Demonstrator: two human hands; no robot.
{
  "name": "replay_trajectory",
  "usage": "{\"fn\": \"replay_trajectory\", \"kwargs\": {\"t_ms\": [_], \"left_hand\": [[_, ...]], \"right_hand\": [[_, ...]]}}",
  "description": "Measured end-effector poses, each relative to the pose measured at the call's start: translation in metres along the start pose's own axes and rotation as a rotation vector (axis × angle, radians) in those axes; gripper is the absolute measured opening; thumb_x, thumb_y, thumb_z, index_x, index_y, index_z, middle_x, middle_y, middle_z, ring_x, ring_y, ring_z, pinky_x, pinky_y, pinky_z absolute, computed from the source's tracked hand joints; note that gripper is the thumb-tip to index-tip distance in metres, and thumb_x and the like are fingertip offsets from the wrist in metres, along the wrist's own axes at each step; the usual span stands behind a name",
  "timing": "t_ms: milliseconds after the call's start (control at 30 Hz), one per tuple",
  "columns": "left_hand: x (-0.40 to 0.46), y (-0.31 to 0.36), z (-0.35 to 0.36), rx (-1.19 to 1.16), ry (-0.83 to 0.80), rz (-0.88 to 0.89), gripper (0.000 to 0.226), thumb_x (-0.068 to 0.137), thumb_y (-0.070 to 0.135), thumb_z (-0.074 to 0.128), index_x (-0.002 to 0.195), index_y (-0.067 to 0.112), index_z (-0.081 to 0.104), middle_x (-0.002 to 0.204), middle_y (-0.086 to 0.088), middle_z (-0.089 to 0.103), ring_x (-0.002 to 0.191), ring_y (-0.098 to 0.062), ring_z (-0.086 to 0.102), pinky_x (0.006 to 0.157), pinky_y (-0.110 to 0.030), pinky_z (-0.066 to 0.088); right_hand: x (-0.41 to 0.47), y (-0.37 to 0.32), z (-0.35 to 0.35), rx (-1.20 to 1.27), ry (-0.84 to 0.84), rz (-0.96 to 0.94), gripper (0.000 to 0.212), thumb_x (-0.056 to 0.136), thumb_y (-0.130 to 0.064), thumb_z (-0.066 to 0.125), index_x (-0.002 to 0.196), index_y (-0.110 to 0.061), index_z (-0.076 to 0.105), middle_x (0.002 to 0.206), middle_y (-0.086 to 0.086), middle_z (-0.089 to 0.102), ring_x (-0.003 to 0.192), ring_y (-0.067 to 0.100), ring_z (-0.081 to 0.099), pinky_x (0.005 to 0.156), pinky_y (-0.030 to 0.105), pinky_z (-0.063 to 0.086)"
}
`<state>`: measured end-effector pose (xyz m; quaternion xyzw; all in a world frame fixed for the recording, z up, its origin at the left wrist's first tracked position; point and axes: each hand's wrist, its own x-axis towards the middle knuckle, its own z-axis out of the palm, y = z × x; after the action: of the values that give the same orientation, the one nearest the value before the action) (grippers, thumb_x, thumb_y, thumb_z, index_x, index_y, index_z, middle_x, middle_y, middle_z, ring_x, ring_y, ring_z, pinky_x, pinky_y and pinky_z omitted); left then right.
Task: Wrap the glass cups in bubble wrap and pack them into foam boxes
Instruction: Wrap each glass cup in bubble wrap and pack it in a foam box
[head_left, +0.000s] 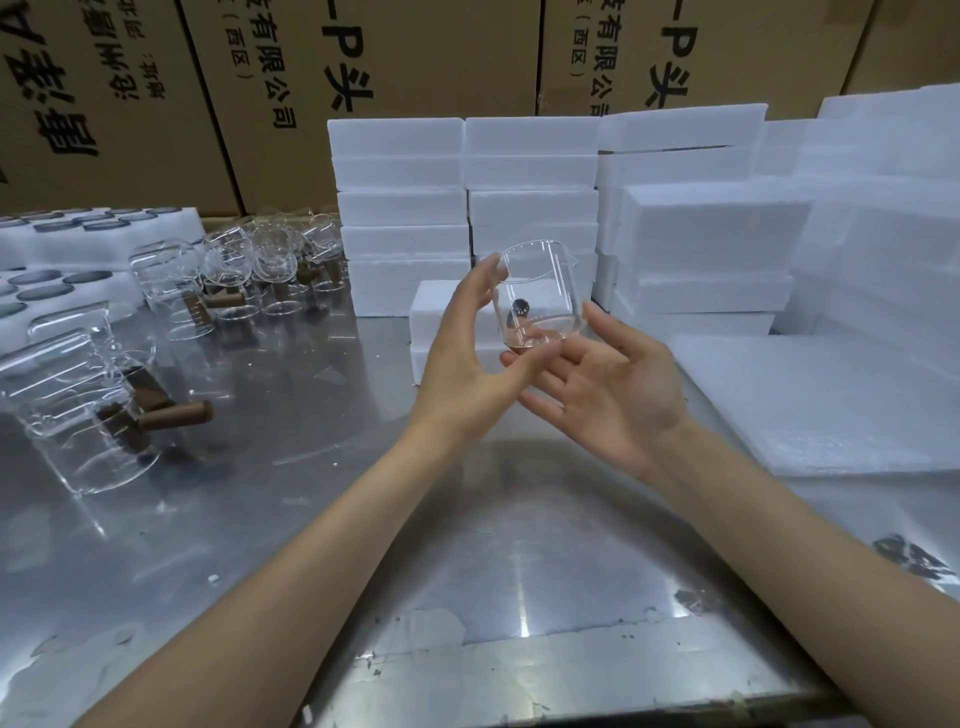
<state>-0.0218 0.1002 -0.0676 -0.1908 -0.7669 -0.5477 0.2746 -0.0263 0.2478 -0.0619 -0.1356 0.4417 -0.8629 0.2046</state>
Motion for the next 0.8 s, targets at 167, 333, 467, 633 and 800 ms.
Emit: {"fn": "replay_trajectory", "kwargs": {"t_ms": [167,333,467,633,800], "left_hand": [[0.001,-0.003,-0.005,0.223,0.156,0.136,0.059,0.077,0.025,0.08,0.128,0.011,0.052,0.124,0.005,0.056,0.12,-0.012,0.051,0.105,-0.021,0.035],[0.003,-0.01,-0.01,0.619,0.123,0.292,0.06,0.075,0.021,0.079,0.129,0.015,0.055,0.121,-0.001,0.057,0.115,-0.021,0.051,0.105,-0.052,0.031],[0.0,-0.012,-0.006,0.663,0.104,0.311,0.063,0.077,0.015,0.074,0.135,0.018,0.051,0.127,-0.002,0.056,0.132,-0.025,0.04,0.115,-0.047,0.015],[0.002,-0.007,-0.003,0.523,0.175,0.295,0.087,0.08,0.035,0.076,0.148,0.01,0.028,0.148,-0.004,0.036,0.141,-0.021,0.026,0.118,-0.051,0.012],[0.002,-0.006,-0.005,0.246,0.218,0.148,0.105,0.071,0.049,0.078,0.149,0.01,0.019,0.148,-0.001,0.028,0.138,-0.015,0.029,0.116,-0.04,0.027]], "right_hand": [[0.003,0.001,0.001,-0.305,0.154,-0.026,0.052,0.087,-0.055,0.048,0.118,-0.016,0.063,0.117,-0.002,0.069,0.107,0.011,0.065,0.097,0.035,0.045],[0.002,0.008,0.005,-0.618,0.43,-0.23,0.057,0.072,-0.063,0.062,0.116,-0.027,0.056,0.117,-0.01,0.062,0.105,0.002,0.06,0.092,0.03,0.046],[0.001,0.013,0.008,-0.683,0.422,-0.242,0.073,0.059,-0.056,0.073,0.121,-0.029,0.045,0.119,-0.011,0.054,0.109,0.003,0.057,0.091,0.027,0.045],[0.002,0.008,0.003,-0.527,0.391,-0.186,0.056,0.068,-0.053,0.071,0.113,-0.023,0.055,0.118,-0.004,0.062,0.11,0.006,0.059,0.103,0.038,0.042],[0.003,0.0,-0.003,-0.285,0.28,-0.099,0.047,0.07,-0.058,0.062,0.106,-0.026,0.063,0.106,-0.007,0.072,0.105,0.002,0.063,0.104,0.039,0.039]]}}
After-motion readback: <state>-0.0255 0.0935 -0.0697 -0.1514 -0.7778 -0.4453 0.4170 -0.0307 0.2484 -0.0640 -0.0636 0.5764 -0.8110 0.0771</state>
